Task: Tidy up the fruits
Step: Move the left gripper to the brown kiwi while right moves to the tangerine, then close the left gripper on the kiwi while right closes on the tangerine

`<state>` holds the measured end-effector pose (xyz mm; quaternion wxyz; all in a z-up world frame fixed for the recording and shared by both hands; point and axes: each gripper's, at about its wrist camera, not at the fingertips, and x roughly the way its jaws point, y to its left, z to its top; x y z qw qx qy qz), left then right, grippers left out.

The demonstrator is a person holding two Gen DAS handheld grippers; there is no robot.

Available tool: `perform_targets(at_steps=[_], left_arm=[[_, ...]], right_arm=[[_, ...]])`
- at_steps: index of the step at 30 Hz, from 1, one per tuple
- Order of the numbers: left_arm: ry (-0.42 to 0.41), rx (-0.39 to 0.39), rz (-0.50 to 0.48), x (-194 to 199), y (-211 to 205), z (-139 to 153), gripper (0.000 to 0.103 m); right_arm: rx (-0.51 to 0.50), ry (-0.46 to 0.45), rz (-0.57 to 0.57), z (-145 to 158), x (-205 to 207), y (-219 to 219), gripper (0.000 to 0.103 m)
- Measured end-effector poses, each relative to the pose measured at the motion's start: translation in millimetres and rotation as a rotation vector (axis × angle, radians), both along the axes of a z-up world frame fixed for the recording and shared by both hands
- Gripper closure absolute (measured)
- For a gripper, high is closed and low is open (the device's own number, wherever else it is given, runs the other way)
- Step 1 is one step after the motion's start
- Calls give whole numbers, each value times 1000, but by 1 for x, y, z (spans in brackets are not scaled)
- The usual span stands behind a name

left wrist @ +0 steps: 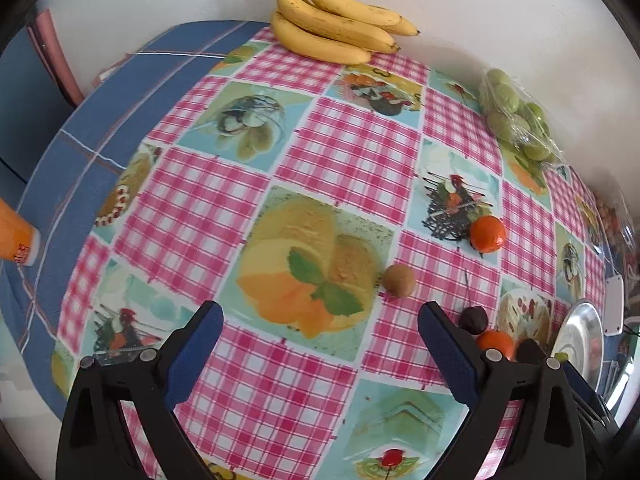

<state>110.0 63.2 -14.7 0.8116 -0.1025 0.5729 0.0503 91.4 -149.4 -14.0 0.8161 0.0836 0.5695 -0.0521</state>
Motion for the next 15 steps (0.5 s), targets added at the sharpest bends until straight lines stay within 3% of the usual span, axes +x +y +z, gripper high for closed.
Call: perform_targets(at_steps=[2,10,15], left_arm=[[7,-21,-18,4,-4,-4,5],[-7,-43,-78,25,-20,-13,5],[-5,-55,-91,36,-22,-23,7]], right_arm=[[13,9,10,-3,3,1,19],[62,46,26,-17,10,4,21],[70,71,37,-25,15,8,31]])
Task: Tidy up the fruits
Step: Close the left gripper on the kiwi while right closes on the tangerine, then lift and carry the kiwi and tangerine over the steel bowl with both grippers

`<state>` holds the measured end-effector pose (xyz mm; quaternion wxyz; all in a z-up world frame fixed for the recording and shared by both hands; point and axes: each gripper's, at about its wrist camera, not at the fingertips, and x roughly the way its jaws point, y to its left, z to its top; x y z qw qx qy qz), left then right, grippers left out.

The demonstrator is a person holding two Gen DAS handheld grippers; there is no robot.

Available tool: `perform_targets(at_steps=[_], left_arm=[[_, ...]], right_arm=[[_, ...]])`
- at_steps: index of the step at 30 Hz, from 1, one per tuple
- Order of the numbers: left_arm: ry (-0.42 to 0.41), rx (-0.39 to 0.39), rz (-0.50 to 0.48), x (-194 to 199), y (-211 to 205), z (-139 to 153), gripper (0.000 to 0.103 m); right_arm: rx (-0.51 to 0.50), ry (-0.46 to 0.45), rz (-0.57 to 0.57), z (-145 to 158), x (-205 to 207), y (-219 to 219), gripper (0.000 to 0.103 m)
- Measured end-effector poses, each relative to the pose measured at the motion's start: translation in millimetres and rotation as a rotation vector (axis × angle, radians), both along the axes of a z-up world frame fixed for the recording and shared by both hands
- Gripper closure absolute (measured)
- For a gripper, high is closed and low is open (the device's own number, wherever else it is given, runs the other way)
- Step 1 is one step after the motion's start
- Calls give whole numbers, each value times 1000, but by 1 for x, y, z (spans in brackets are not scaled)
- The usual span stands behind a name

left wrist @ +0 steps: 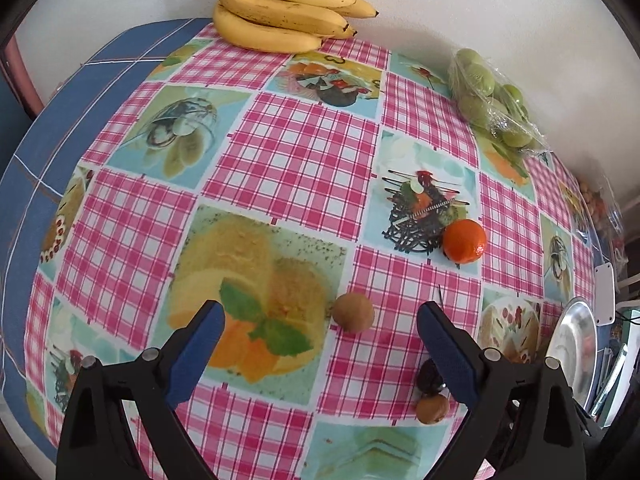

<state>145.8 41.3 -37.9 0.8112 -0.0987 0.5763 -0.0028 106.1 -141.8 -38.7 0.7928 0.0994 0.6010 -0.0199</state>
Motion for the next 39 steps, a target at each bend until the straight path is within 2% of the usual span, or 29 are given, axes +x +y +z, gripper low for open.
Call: perform_targets(at_steps=[2,7,10,12,14,15,20,30,39], left_arm=[[11,-13,-8,5,-1,-6,20],[38,-60,-35,12,-5,-20,36],[53,-73,-48,14,-8,-26,49],[45,-83,-49,13,-8,-26,52],[46,-101,-52,14,-8,-26,70],[49,-112,-57,14,-9,-27,74],[51,-106,-71,13,-12,-29,75],[47,-116,-61,9,-7,-20,76],[-2,-123,-56,3,-1,6,76]], right_arm=[[6,7,4,-3,1,1,37],[11,20,9,-9,3,4,37],[37,25,4,-12,4,4,42],[53,23,-1,-13,5,4,46],[65,14,-2,-11,4,4,52],[69,10,0,-10,4,3,54],[76,-1,6,-6,2,2,60],[107,-13,-21,0,-3,-6,60],[142,-113,-42,39,-11,-18,60]])
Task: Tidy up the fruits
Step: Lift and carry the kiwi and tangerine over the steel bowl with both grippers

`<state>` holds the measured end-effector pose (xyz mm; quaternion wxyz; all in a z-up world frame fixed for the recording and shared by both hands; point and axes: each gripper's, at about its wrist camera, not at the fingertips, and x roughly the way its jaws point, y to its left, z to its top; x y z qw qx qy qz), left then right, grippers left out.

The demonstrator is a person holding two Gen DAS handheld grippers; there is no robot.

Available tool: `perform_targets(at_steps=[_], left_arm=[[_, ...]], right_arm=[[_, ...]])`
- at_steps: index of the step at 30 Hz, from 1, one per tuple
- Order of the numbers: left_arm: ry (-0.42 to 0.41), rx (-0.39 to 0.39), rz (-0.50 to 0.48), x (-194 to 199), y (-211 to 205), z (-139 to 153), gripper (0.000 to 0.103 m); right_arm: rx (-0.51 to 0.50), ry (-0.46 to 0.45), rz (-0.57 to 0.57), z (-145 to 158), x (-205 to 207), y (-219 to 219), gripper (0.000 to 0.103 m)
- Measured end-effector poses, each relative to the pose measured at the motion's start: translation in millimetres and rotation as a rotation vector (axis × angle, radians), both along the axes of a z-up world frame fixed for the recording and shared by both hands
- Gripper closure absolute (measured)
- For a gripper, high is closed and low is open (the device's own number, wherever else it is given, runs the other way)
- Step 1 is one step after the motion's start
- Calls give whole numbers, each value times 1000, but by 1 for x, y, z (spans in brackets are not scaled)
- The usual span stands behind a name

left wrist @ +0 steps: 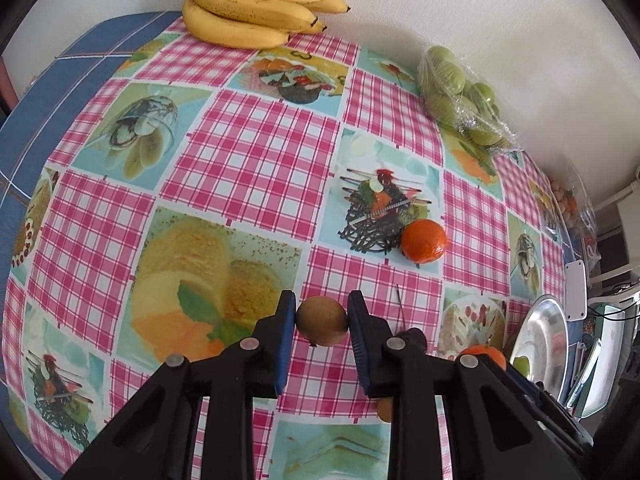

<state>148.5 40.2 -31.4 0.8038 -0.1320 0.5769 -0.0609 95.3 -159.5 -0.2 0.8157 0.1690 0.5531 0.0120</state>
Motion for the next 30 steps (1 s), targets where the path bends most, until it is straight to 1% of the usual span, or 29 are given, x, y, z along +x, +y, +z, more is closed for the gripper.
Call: perform_targets(at_steps=[3,5,7,10,21,25,30], left_arm=[[-8,-3,10,-3,3,9,76],[-5,-23,22,-6,6,13,76],[-5,-31,30,-9,6,16,76],[-7,-17,43,-14,5,20,76],[20,-20,87,-18,0,15,76],[21,-7,97,-20,-5,15,76],[15,-3,82,-24,-21,17,76]], right_arm=[[-4,-22,-3,12,-3,-1,60],[-1,-19,-8,15,-4,-2,60],[6,-17,-12,16,-5,-3,60],[11,-7,-16,13,-6,-5,60],[-15,36,-46,0,-8,-17,60],[-17,37,-61,1,-10,-25,60],[-16,21,-87,7,-15,-39,60]])
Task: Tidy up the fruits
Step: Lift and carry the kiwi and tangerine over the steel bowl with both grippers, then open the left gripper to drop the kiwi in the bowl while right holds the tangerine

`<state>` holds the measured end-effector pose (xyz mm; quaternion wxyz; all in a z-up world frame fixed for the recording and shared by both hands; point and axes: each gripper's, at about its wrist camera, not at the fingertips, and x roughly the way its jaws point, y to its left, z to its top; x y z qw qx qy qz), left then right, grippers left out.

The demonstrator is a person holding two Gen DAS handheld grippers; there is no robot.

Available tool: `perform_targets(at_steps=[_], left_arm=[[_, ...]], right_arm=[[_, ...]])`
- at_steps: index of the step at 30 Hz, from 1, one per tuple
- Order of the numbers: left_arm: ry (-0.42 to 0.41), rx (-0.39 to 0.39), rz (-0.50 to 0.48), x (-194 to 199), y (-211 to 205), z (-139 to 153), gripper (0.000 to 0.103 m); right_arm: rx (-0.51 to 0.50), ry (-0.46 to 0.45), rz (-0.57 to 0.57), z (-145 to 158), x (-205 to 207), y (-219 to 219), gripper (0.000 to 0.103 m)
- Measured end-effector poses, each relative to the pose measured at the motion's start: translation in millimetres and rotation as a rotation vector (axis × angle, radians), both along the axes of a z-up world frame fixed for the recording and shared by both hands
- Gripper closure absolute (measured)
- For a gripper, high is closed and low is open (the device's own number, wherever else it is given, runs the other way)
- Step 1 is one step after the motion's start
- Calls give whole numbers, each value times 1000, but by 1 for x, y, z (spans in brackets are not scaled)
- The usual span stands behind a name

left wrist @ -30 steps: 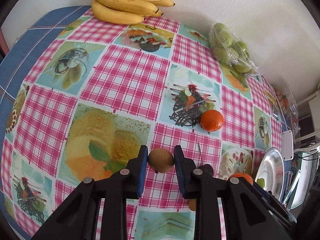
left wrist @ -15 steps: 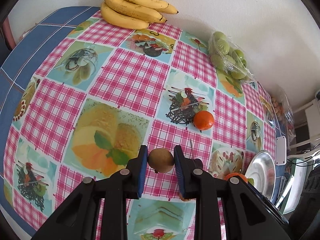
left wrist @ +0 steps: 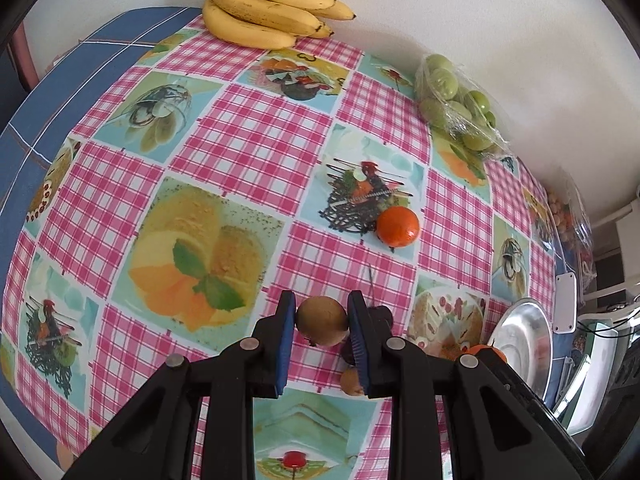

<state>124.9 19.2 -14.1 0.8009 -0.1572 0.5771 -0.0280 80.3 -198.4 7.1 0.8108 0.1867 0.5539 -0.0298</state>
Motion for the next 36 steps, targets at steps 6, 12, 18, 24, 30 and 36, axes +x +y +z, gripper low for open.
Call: perform_targets(at_steps=[6,12,18,24,30,36], left_arm=[[-10,-6,-48,-7,-31,6,76],[-33,8,-125,-16,-71,12,75],[-51,24,-201,-25,-107,15,76],[-74,38,-298,-36,-151,18,76],[-73,66,-413,-46,-197,13,75],[-73,76,-470,-47,-229,6,75]], right_arm=[[-5,-14,-54,8,-8,-25,60],[8,-26,-129,15,-19,-58,60],[13,-18,-215,14,-31,-97,60],[7,-10,-300,7,-47,-139,60],[-40,-2,-346,2,-59,-173,60],[-1,10,-385,-7,-63,-192,60]])
